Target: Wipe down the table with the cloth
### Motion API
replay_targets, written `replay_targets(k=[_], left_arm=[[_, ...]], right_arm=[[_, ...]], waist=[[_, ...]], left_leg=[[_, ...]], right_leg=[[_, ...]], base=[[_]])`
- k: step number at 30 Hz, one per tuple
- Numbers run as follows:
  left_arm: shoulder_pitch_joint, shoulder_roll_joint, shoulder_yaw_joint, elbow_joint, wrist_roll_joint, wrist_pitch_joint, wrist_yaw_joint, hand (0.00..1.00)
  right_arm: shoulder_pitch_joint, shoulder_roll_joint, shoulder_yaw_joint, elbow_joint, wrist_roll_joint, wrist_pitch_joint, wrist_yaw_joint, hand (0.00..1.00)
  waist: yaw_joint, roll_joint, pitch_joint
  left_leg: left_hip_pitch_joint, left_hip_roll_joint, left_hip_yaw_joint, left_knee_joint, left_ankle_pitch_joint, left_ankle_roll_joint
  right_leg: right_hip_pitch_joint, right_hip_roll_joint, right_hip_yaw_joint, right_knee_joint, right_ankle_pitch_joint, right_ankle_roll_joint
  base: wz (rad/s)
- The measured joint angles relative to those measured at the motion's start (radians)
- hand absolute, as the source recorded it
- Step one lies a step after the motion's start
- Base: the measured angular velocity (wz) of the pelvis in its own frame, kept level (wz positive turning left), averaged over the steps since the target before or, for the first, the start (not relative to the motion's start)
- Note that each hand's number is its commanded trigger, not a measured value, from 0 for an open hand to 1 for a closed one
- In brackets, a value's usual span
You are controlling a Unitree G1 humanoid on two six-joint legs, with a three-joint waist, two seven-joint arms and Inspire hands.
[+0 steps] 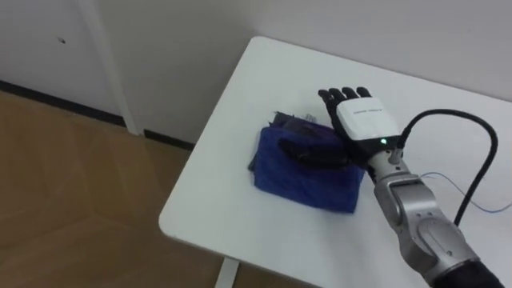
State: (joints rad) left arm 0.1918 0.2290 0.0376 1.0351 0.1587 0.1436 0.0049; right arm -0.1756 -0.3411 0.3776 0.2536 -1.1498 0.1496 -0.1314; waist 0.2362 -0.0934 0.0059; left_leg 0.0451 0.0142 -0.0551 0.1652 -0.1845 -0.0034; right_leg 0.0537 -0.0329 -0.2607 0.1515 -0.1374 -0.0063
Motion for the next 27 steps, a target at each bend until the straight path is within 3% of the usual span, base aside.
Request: replay_targets(k=[4, 13, 19, 27], left_arm=[[-0.022, 0.0, -0.001, -0.002, -0.002, -0.001, 0.015, 0.0], [-0.036, 0.0, -0.001, 0.009, -0.009, -0.012, 0.025, 0.0], [-0.012, 0.0, -0.003, 0.01, -0.009, -0.012, 0.026, 0.0], [-0.031, -0.008, -0.022, 0.052, -0.01, -0.024, 0.061, 0.0]], right_arm=[[0.043, 0.001, 0.0, -0.083, -0.003, -0.027, -0.021, 0.0], [0.064, 0.001, 0.002, -0.118, -0.003, -0.026, -0.02, 0.0], [0.121, 0.001, 0.033, -0.117, -0.003, -0.017, -0.002, 0.0], [0.175, 0.007, 0.081, -0.09, 0.011, -0.029, 0.028, 0.0]], waist=[[-0.008, 0.005, 0.0003], [-0.008, 0.004, -0.0012], [-0.007, -0.003, -0.0043], [-0.005, -0.003, 0.0018]], left_leg=[[-0.002, 0.0, -0.001, -0.002, 0.0, 0.0], [0.0, 0.001, 0.0, -0.007, 0.0, 0.0], [0.002, 0.002, 0.0, -0.008, 0.0, 0.0], [0.002, 0.003, 0.0, -0.013, -0.001, 0.001]], right_leg=[[-0.002, 0.0, -0.004, 0.0, 0.0, 0.0], [-0.002, 0.001, -0.005, 0.002, 0.0, 0.0], [-0.001, 0.001, -0.005, 0.003, 0.0, 0.0], [0.0, 0.0, -0.01, 0.004, 0.0, 0.0]], base=[[0.0], [0.0], [0.0], [0.0]])
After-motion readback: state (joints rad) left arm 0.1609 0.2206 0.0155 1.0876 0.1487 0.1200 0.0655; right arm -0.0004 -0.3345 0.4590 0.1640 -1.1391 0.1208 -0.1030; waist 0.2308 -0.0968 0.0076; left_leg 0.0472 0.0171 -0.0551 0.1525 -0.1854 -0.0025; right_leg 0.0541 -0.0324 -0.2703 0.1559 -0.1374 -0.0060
